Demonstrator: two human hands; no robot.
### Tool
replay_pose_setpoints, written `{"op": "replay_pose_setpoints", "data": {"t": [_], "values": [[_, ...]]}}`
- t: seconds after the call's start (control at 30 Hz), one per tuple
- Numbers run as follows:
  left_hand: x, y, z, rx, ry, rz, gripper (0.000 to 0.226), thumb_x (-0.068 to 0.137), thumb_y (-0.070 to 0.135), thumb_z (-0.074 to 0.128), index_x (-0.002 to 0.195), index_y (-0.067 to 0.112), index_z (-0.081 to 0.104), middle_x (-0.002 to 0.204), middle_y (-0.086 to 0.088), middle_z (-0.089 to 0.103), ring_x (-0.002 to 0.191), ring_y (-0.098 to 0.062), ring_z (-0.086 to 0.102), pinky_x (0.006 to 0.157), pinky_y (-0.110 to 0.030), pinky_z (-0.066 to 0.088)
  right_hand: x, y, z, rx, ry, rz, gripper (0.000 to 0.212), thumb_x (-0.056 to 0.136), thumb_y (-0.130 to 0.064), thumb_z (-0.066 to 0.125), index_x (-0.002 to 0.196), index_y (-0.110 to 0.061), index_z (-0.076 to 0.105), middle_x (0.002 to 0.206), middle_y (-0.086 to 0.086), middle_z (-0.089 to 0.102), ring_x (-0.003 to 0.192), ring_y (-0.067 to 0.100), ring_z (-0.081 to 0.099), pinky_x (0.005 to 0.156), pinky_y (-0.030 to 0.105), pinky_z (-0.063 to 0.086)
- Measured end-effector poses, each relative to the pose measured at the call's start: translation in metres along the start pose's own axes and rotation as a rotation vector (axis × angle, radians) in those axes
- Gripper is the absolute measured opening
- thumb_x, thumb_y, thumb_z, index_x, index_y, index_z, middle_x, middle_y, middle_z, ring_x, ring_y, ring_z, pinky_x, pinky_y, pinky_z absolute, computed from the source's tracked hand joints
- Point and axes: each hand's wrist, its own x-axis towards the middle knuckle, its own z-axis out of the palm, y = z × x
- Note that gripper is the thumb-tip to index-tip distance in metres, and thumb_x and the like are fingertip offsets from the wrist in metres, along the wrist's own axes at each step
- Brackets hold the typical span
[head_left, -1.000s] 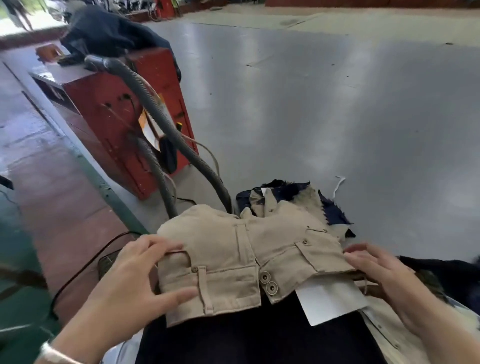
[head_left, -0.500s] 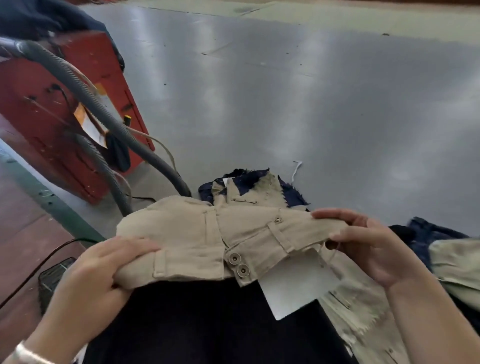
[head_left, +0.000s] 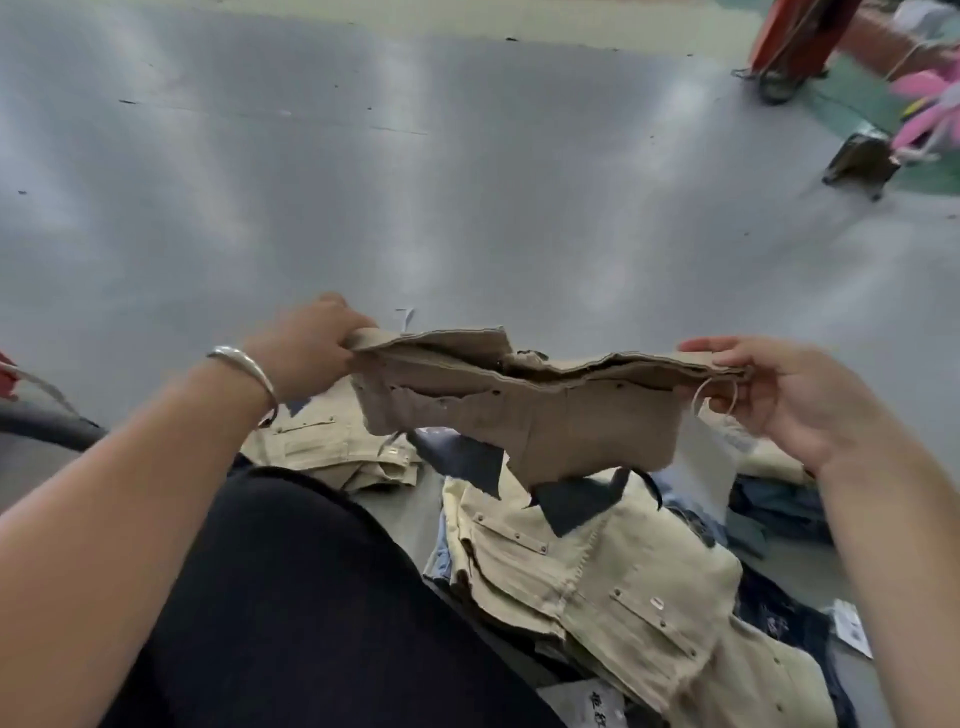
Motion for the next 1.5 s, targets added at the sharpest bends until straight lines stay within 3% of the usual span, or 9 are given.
{"op": "replay_pose_setpoints", "data": {"t": [0.23,0.37,0.5,0.57,0.67,0.87,1.07,1.3,1.5], "values": [[0.067,0.069,0.056,-0.447,0.236,0.236,0.035,0.084,0.003,0.058,0.114,0.019,0.069,0.104,-0.002,0.056,0.096,-0.018,0.056,0.084,-0.028,0.045,-0.013,0.013,-0.068,0.115,0.325,-0.226,0.045,0.085,0.010,0.046,0.067,-0.014,0.078,0.079,0.000,0.075,0.065,0.014,0.063,0.056,0.021,0.053],[0.062,0.073,0.117,-0.354,0.242,0.315,0.067,0.077,-0.010,0.055,0.132,0.028,0.054,0.121,-0.005,0.050,0.104,-0.019,0.052,0.088,-0.015,0.037,-0.037,0.076,-0.082,0.159,0.395,-0.095,0.040,0.080,0.010,0.052,0.062,-0.014,0.079,0.070,0.000,0.074,0.060,0.011,0.066,0.050,0.020,0.053],[0.046,0.045,0.183,0.210,-0.372,0.180,0.093,0.087,0.003,0.051,0.146,0.049,-0.003,0.146,-0.011,0.027,0.126,-0.031,0.042,0.099,-0.040,0.043,-0.055,0.186,-0.068,0.096,0.469,0.286,0.030,0.082,0.016,0.051,0.072,0.001,0.074,0.076,0.014,0.074,0.067,0.021,0.066,0.049,0.025,0.052],[0.037,0.034,0.202,0.403,-0.739,0.030,0.094,0.088,0.007,0.055,0.147,0.045,-0.007,0.148,-0.015,0.026,0.127,-0.033,0.042,0.100,-0.043,0.044,-0.062,0.241,-0.051,0.022,0.452,0.535,0.023,0.087,0.017,0.051,0.089,0.009,0.072,0.084,0.020,0.071,0.071,0.025,0.060,0.057,0.031,0.047],[0.035,0.030,0.203,0.493,-0.910,-0.014,0.087,0.088,0.015,0.059,0.151,0.031,0.002,0.148,-0.014,0.035,0.126,-0.027,0.046,0.101,-0.037,0.043,-0.064,0.296,-0.035,-0.043,0.416,0.790,0.026,0.090,0.019,0.049,0.106,0.011,0.067,0.076,0.018,0.062,0.060,0.024,0.055,0.053,0.027,0.035],[0.033,0.023,0.194,0.085,-0.873,-0.205,0.047,0.095,0.025,0.051,0.140,0.020,0.038,0.106,-0.007,0.054,0.083,-0.022,0.062,0.069,-0.032,0.053,-0.052,0.311,-0.030,-0.200,0.522,0.777,0.027,0.084,0.023,0.050,0.094,0.011,0.071,0.092,0.019,0.065,0.064,0.020,0.050,0.048,0.023,0.036],[0.036,0.036,0.200,-0.161,-0.672,-0.212,0.027,0.092,0.019,0.051,0.118,0.019,0.058,0.088,-0.005,0.066,0.068,-0.016,0.061,0.058,-0.027,0.049,-0.048,0.308,-0.037,-0.972,0.592,0.708,0.016,0.092,-0.014,0.059,0.092,-0.020,0.074,0.117,0.007,0.059,0.104,0.027,0.055,0.087,0.036,0.050],[0.032,0.048,0.179,-0.188,-0.519,-0.131,0.020,0.090,0.013,0.048,0.102,0.021,0.062,0.088,-0.006,0.071,0.077,-0.019,0.068,0.075,-0.036,0.058,-0.032,0.313,-0.012,-1.346,-0.047,0.599,0.040,0.097,-0.020,0.042,0.136,-0.022,0.050,0.139,0.004,0.049,0.121,0.026,0.054,0.095,0.037,0.047],[0.027,0.045,0.125,-0.180,-0.478,0.011,0.018,0.091,0.030,0.054,0.106,0.027,0.062,0.092,0.004,0.065,0.079,-0.013,0.061,0.076,-0.027,0.050,-0.022,0.323,0.009,-1.447,-0.177,0.665,0.045,0.098,-0.021,0.039,0.140,-0.008,0.041,0.141,0.014,0.042,0.128,0.031,0.048,0.100,0.038,0.045]]}}
